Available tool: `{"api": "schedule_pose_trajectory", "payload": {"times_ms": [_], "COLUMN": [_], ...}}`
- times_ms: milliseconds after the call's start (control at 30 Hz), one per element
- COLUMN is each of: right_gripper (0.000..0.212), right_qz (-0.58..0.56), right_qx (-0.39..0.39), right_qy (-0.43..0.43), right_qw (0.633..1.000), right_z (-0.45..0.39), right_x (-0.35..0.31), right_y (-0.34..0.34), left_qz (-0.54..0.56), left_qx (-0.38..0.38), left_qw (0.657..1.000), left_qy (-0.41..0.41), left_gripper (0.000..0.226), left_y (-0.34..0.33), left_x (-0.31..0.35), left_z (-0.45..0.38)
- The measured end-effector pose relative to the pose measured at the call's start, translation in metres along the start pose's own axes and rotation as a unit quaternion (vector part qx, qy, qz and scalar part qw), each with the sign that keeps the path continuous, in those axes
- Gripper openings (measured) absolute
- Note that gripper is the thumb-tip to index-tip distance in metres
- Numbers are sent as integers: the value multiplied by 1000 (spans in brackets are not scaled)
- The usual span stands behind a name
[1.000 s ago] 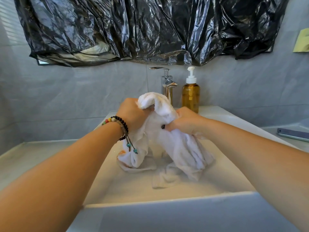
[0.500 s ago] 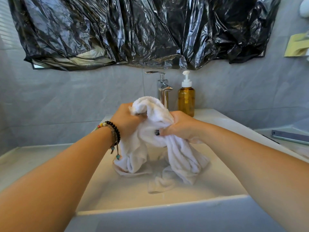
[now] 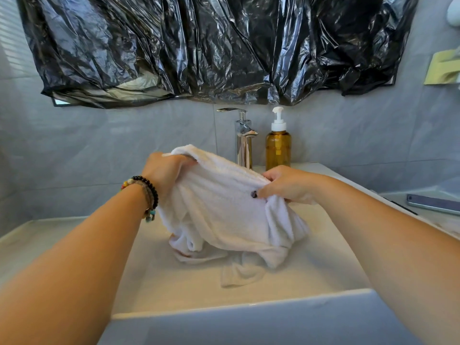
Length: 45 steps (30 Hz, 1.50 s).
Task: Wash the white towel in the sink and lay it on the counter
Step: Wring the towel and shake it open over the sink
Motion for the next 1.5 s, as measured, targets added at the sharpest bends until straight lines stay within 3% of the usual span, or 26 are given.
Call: {"api": "schedule_pose_trajectory", "payload": {"times_ms": [100, 200, 267, 367, 467, 600, 767, 867, 933, 1000, 1167, 1333, 1400, 1500], "right_gripper": [5, 35, 43, 39, 21, 13, 33, 35, 25, 1, 20, 48, 40, 35], "right_qz": [-15, -72, -111, -193, -180, -173, -99, -46, -24, -5, 21, 81, 85, 37], "right_qx": [98, 187, 215, 205, 154, 110, -3, -29, 19, 89, 224, 352, 351, 264], "right_qy": [43, 130, 171, 180, 169, 162, 75, 68, 95, 126, 197, 238, 235, 188], "right_qw": [994, 971, 955, 942, 957, 965, 992, 996, 995, 988, 954, 902, 902, 945], "right_z": [1, 4, 6, 6, 6, 4, -4, -4, -4, -4, -5, 6, 9, 12], "right_x": [-4, -20, -32, -37, -33, -22, -12, -8, -9, -15, -29, -35, -31, -25], "right_y": [1, 0, -2, -10, -16, -11, -12, -17, -18, -21, -16, -9, -2, 3], "left_qz": [-102, -218, -249, -183, -87, -135, -78, 13, 63, 95, 146, 76, 26, 24], "left_qx": [-40, -98, -148, -241, -288, -237, -115, -35, -1, 2, -50, -125, -111, -39], "left_qw": [993, 971, 957, 951, 946, 952, 981, 992, 992, 991, 984, 985, 991, 995], "left_qy": [32, 20, -11, -69, -120, -139, -136, -120, -105, -91, -84, -91, -75, -87], "left_gripper": [21, 43, 49, 73, 50, 19, 33, 21, 15, 17, 20, 25, 23, 36], "left_y": [1, -1, -6, -21, -36, -43, -39, -29, -21, -16, -19, -28, -26, -20], "left_x": [-8, -11, -10, -2, 3, 6, 5, 5, 4, 2, 4, 9, 9, 11], "left_z": [-5, -7, -6, 1, 9, 8, 2, -3, -5, -8, -1, 10, 8, 2]}}
Point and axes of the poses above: each hand's wrist, its own z-axis away from the middle knuckle, its own y-axis out of the back of the hand, x = y × z, the point moved 1 cm from there along -z, towards the middle knuckle, and after that the axes turned 6 degrees about -x, right-handed, at the moved point
